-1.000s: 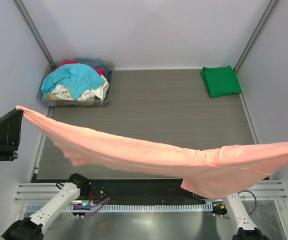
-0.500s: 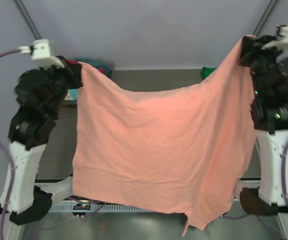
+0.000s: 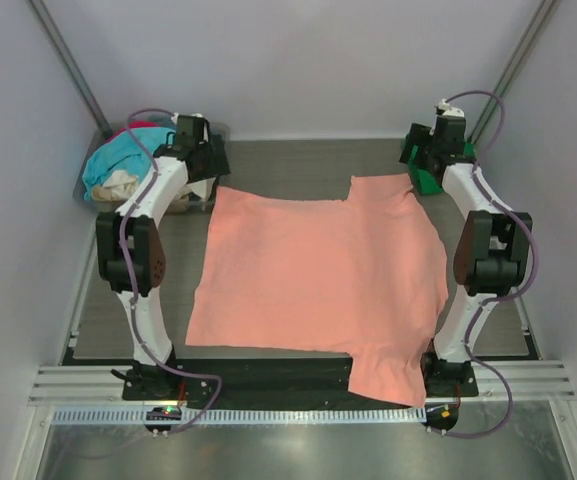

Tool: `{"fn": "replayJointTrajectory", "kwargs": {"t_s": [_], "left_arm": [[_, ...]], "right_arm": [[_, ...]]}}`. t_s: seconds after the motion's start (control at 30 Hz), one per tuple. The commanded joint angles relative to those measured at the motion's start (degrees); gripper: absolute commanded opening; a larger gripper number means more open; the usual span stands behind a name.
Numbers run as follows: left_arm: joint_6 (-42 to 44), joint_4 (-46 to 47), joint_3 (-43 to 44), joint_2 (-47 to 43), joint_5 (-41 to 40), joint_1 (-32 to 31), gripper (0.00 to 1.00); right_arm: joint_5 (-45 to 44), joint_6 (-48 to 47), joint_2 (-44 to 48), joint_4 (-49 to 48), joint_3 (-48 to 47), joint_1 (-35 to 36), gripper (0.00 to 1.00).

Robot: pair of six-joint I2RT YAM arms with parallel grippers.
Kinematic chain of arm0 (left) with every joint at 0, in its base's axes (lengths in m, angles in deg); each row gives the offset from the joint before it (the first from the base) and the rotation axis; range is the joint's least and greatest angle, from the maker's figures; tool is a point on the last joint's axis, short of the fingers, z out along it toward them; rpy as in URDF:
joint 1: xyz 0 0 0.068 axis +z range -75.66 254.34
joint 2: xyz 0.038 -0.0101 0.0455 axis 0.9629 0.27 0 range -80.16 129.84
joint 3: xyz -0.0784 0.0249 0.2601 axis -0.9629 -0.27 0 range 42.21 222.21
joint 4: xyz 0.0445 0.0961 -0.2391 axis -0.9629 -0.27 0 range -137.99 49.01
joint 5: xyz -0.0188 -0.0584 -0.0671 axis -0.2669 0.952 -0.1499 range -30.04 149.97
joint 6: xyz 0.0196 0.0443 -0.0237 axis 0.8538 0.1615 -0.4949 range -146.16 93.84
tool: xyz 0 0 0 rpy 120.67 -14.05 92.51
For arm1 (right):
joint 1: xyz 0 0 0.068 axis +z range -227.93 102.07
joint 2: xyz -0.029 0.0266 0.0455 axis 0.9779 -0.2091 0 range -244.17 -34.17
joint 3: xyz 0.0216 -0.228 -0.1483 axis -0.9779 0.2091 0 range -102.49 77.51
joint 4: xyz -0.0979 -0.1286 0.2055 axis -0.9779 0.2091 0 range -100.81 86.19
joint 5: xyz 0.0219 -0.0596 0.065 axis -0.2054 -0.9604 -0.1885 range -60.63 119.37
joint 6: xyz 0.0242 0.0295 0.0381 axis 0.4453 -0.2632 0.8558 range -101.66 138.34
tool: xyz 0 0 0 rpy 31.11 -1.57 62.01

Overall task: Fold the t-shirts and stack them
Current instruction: Flatten the tshirt out

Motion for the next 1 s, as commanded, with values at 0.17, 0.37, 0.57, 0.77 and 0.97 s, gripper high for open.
{"fn": "replayJointTrajectory", "kwargs": {"t_s": [0.17, 0.37, 0.57, 0.77, 0.97], "left_arm": [[-3.4, 0.1, 1.6, -8.7, 0.6, -1.4, 0.92], [-4.1, 1.9, -10.4, -16.5, -2.6, -6.6, 0.89], [-6.8, 2.1, -15.4, -11.2, -3.8, -10.8, 0.87], [-9.8, 0.7, -12.9, -2.8, -3.3, -11.1, 0.85], [-10.2, 0.0, -7.7, 6.2, -3.8, -11.0, 0.85]], "right_arm": [[6.0, 3.2, 9.8, -2.6, -3.3, 0.8, 0.90], [6.9, 6.2, 15.0, 5.6, 5.3, 3.0, 0.91], [4.4, 11.4, 12.5, 13.8, 11.2, 6.1, 0.89], [0.2, 11.1, 5.8, 18.2, 11.5, 7.0, 0.88], [-1.2, 10.6, -4.5, 22.7, 5.4, 7.0, 0.87]]}}
